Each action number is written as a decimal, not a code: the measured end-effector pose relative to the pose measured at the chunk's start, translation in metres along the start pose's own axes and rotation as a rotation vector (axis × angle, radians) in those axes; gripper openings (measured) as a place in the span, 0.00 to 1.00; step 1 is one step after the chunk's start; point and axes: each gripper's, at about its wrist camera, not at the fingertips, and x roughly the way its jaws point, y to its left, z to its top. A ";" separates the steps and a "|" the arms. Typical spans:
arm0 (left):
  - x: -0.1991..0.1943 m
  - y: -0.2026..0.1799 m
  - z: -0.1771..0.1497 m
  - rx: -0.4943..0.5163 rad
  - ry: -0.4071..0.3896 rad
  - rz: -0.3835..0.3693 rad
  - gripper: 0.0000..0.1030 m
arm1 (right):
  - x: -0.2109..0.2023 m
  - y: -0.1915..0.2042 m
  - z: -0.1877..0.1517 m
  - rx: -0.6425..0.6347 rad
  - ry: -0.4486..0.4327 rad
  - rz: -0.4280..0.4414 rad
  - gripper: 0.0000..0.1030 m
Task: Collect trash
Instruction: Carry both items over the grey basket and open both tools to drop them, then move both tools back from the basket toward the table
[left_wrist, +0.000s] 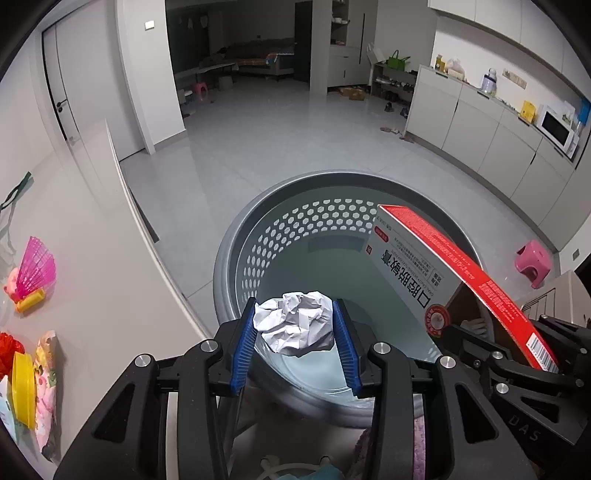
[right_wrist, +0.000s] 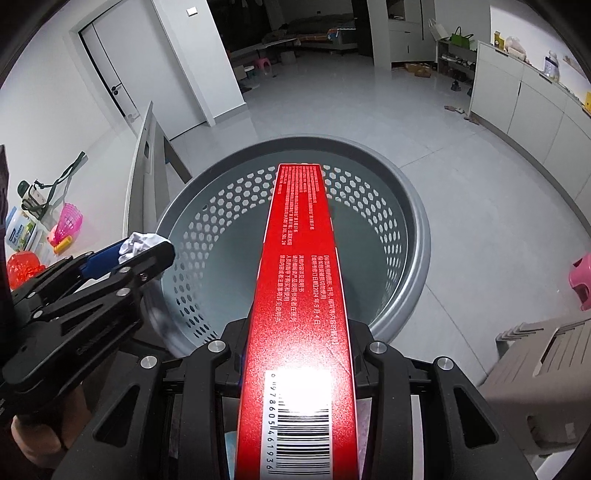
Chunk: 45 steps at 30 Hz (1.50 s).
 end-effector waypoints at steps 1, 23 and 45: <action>0.002 -0.001 0.001 0.001 0.004 0.001 0.40 | 0.000 -0.001 0.001 0.000 0.000 0.001 0.34; -0.007 0.003 -0.003 -0.023 0.002 0.027 0.61 | -0.009 -0.010 -0.003 0.022 -0.057 0.012 0.44; -0.034 0.013 -0.014 -0.035 -0.040 0.061 0.76 | -0.026 -0.004 -0.016 0.025 -0.128 0.030 0.61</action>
